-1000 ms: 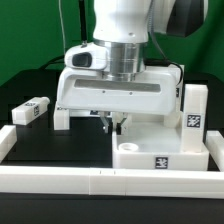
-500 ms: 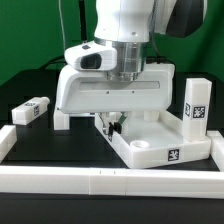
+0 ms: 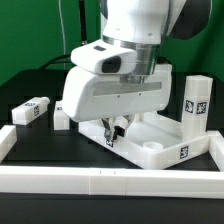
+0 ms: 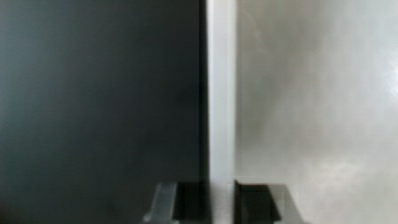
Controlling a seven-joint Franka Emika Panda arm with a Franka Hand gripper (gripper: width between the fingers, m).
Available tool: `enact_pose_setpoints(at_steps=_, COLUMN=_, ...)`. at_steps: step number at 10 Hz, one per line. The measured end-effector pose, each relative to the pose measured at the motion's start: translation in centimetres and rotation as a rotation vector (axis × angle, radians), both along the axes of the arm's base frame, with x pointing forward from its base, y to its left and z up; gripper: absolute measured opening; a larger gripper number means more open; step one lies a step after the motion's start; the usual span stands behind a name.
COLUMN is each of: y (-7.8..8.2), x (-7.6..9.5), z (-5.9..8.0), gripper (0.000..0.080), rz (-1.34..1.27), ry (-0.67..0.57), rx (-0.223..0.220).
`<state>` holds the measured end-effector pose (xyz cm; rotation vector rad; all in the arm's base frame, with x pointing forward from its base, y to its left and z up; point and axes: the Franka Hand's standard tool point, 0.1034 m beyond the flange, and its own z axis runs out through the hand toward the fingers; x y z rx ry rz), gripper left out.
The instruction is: Assemble desk
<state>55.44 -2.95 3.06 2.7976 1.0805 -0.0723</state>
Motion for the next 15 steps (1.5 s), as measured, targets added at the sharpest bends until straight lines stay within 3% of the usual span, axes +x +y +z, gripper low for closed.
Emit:
enact_pose_setpoints(at_steps=5, y=-0.7, x=-0.2, z=-0.1, gripper=0.0060, rz=0.303, ry=0.052, rx=-0.025)
enact_pose_setpoints(at_steps=7, y=0.8, x=0.6, z=-0.4, gripper=0.0060, rz=0.470, ry=0.081, rx=-0.045)
enact_pose_setpoints(at_steps=9, y=3.0, x=2.8, z=-0.3, gripper=0.0060, rz=0.699, ry=0.126, rx=-0.068)
enact_pose_setpoints(at_steps=12, y=4.5, x=4.9, z=-0.3, gripper=0.0060, rz=0.760, ry=0.169, rx=-0.068)
enact_pose_setpoints(at_steps=15, y=4.3, x=5.0, z=-0.5, gripper=0.0060, rz=0.751, ry=0.163, rx=-0.069)
